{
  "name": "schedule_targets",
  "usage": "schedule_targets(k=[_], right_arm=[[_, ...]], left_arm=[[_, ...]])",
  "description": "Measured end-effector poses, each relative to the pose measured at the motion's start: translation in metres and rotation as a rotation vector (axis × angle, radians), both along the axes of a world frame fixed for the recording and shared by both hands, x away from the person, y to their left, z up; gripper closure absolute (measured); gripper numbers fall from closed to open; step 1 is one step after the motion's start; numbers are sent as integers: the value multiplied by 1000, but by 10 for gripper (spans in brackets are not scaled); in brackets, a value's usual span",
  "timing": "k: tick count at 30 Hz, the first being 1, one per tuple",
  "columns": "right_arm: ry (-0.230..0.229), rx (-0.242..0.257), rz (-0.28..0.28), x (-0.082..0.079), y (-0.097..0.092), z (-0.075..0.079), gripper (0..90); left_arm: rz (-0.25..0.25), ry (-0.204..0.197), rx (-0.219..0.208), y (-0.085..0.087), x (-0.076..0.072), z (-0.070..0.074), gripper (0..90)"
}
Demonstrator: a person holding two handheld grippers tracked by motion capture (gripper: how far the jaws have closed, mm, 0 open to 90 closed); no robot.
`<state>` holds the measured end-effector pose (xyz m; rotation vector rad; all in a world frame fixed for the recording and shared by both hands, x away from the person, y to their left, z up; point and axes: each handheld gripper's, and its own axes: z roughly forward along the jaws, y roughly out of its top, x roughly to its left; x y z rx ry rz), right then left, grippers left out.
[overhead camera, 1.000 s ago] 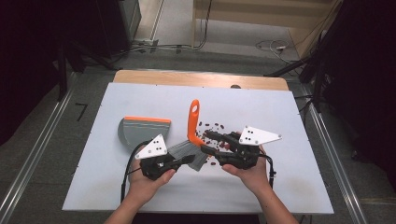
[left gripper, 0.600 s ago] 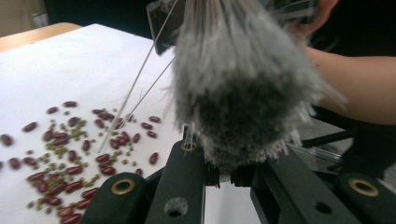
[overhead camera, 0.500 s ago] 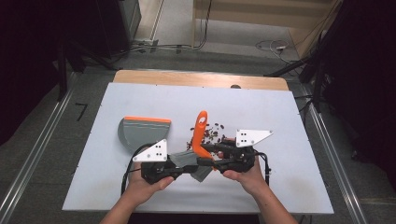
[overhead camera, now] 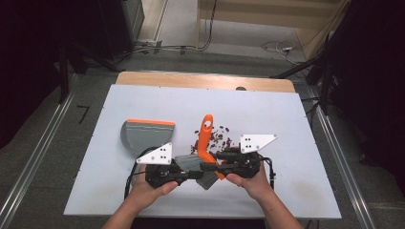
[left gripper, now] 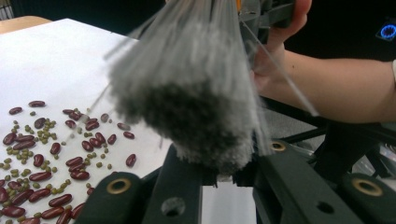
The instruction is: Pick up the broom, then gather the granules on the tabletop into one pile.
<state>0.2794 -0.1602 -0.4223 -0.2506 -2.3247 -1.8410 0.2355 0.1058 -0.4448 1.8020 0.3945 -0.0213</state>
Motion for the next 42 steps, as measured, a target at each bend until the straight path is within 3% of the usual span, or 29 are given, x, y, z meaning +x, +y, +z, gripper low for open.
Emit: schedule_targets(k=[2,3,8,15,20,23,32,41,42], right_arm=[[-6,-7,-15,-1,0,1,685],[-13,-17,-30,-1,0,2,686],[-4,-32,-74,0,-3,3,686],[7,-43,-183,5,-12,6,686],[-4,-80,-275,8,-17,7,686],[-2,-89,-319,10,-20,7,686],[1,-132,-439,17,-32,7,687],[-6,-190,-539,25,-41,5,687],[-11,-215,-576,27,-44,7,687]], left_arm=[[13,0,1,0,0,0,745],[57,-4,8,2,-1,1,689],[107,-6,12,8,-1,2,463],[196,-9,41,16,-2,1,162],[263,-10,33,26,-1,3,43],[290,-16,20,33,0,3,0],[368,-40,7,57,-1,5,0],[436,-56,25,78,-2,4,0],[456,-63,40,84,-3,3,0]])
